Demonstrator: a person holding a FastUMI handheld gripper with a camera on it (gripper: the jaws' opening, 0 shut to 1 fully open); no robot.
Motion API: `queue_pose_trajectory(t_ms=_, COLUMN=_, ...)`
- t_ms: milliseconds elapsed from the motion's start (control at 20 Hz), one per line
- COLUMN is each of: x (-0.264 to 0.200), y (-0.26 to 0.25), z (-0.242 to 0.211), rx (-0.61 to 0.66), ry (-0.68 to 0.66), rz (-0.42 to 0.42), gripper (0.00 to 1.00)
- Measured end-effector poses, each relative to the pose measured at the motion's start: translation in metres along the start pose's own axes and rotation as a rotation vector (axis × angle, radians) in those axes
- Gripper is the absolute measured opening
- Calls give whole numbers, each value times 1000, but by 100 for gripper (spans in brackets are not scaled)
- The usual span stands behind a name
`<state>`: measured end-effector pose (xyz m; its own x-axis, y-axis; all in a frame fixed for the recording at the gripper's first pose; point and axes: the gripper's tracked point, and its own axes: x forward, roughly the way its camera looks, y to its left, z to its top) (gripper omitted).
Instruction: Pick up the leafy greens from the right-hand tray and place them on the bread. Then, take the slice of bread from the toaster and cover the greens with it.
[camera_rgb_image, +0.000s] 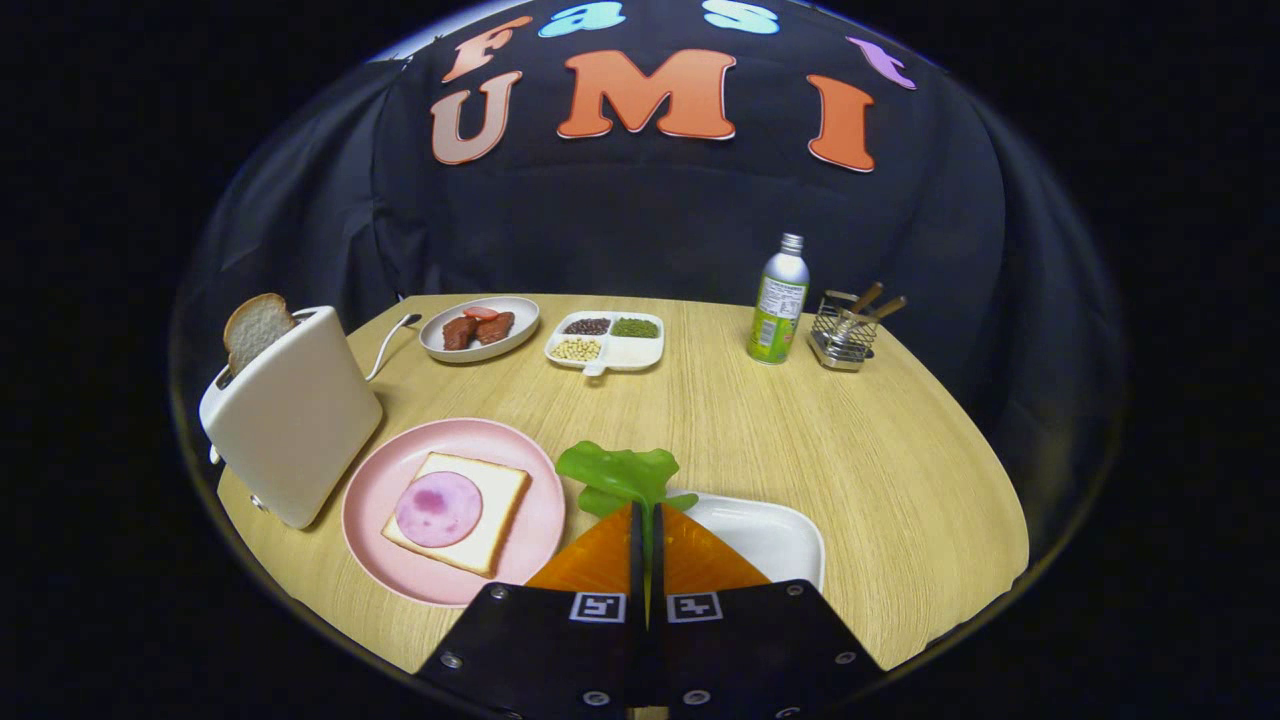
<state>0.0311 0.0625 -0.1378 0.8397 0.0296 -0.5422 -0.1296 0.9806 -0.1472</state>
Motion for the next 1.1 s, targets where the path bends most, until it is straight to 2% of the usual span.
queue_pose_trajectory(t_ms=400, x=3, y=65, z=16, rx=-29, ry=-21, rz=89, gripper=1)
queue_pose_trajectory(t_ms=1100, x=30, y=150, z=-1, rx=-48, ry=9, rz=225, gripper=3)
